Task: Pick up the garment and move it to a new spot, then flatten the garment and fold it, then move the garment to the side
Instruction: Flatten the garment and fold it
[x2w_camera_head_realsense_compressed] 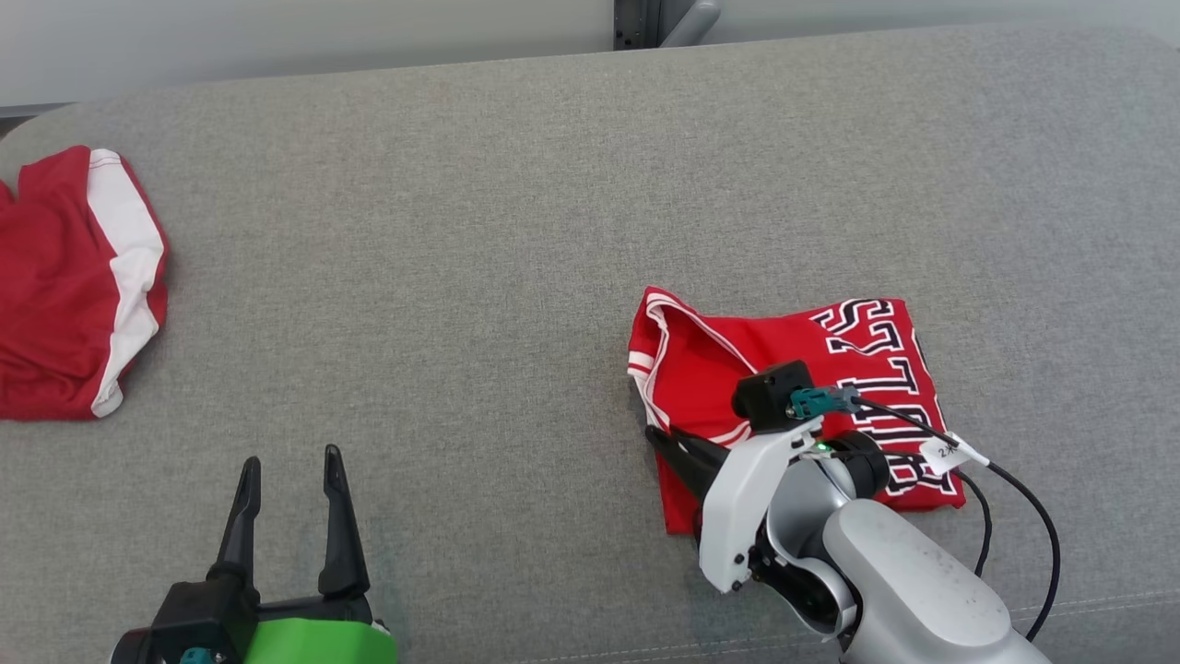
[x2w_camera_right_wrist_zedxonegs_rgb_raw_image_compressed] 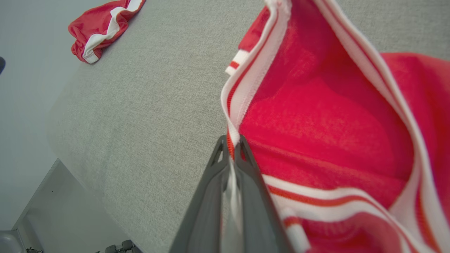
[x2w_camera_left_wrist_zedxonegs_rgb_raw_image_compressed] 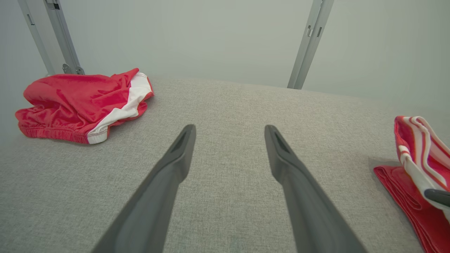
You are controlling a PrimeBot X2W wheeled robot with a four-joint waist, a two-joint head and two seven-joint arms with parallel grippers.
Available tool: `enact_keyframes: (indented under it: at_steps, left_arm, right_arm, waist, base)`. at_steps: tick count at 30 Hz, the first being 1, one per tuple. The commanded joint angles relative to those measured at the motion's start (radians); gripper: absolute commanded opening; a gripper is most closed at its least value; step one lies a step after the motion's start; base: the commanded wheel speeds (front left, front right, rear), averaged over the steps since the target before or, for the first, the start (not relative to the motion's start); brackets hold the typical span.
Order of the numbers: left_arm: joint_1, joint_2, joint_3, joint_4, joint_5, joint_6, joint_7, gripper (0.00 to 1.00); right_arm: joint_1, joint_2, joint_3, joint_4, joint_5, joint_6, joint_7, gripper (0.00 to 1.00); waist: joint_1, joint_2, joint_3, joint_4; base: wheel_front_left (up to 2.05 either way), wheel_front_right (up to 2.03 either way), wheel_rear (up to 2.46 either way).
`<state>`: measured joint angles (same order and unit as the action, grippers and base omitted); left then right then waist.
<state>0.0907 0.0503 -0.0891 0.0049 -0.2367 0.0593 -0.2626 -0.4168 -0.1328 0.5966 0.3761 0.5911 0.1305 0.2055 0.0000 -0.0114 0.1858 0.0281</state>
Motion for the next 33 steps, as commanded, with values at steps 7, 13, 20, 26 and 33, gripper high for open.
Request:
enact_keyframes:
  at_steps: [7,13,20,26,33]
  left_arm:
    - [0.016,0.001,0.011,0.005,-0.003,-0.001,-0.003,1.00]
    - [0.030,0.001,0.016,-0.009,-0.006,0.007,-0.003,1.00]
    - [0.026,0.001,0.010,-0.015,-0.007,0.007,-0.003,1.00]
    - [0.003,0.001,0.002,-0.008,-0.004,-0.002,-0.003,1.00]
    - [-0.012,0.001,0.003,-0.002,0.007,-0.015,-0.003,1.00]
  right_arm:
    - [-0.005,-0.008,0.010,-0.021,-0.021,0.000,-0.046,1.00]
    - [0.073,-0.050,-0.068,-0.232,-0.046,0.000,-0.101,1.00]
    - [0.208,-0.090,-0.343,-0.333,-0.178,0.000,-0.154,0.00]
    - [0.248,-0.066,-0.395,-0.191,-0.313,0.000,-0.272,0.00]
    - [0.183,0.001,-0.305,0.058,-0.393,0.000,-0.414,0.00]
  waist:
    - [0.0000,0.0114,-0.016,-0.003]
    - [0.0000,0.0114,-0.025,-0.009]
    - [0.0000,0.0114,-0.012,-0.027]
    - [0.0000,0.0114,0.000,-0.025]
    - [0.0000,0.0114,0.022,-0.009]
  base:
    - [0.00,0.00,0.00]
    - [0.00,0.00,0.00]
    - [0.00,0.00,0.00]
    - [0.00,0.00,0.00]
    - [0.00,0.00,0.00]
